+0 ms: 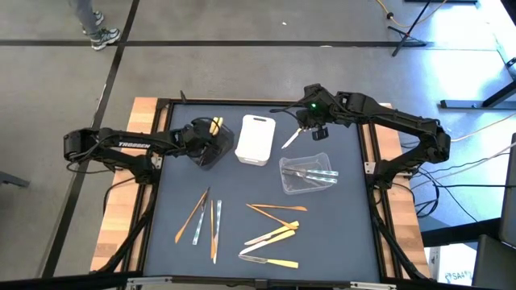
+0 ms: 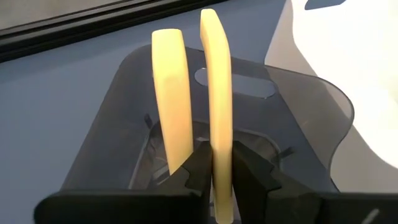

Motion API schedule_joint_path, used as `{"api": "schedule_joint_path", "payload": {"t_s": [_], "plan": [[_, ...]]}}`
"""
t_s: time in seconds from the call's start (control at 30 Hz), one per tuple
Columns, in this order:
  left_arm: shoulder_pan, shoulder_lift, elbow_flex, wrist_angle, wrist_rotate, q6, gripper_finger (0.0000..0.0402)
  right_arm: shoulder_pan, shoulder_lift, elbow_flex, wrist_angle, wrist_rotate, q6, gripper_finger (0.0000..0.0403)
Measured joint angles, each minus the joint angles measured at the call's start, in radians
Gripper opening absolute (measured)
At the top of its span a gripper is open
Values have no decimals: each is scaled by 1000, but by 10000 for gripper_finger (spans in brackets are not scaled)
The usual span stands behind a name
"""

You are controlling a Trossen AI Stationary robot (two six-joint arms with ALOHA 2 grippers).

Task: Sort silverware by color (type)
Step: Put the yellow knife into the black bin, then put the middle left gold knife into the white bin

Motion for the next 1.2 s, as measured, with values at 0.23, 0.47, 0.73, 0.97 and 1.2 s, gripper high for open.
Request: {"api": "schedule_joint_path", "payload": {"t_s": [0.23,0.47,0.73,0.97,1.2], "plan": [[0,0,0,-2,3,-20,97,0,0,0,-1,0,0,152],[1,0,0,4,2,-22,122,0,-6,0,-29,32,0,152],[1,0,0,64,1,-22,123,-52,-70,1,-41,-47,3,152],[1,-19,0,92,1,-18,123,-156,-79,1,-81,-139,73,152],[1,-108,0,92,0,-11,123,-212,-77,1,-102,-260,100,152]]}}
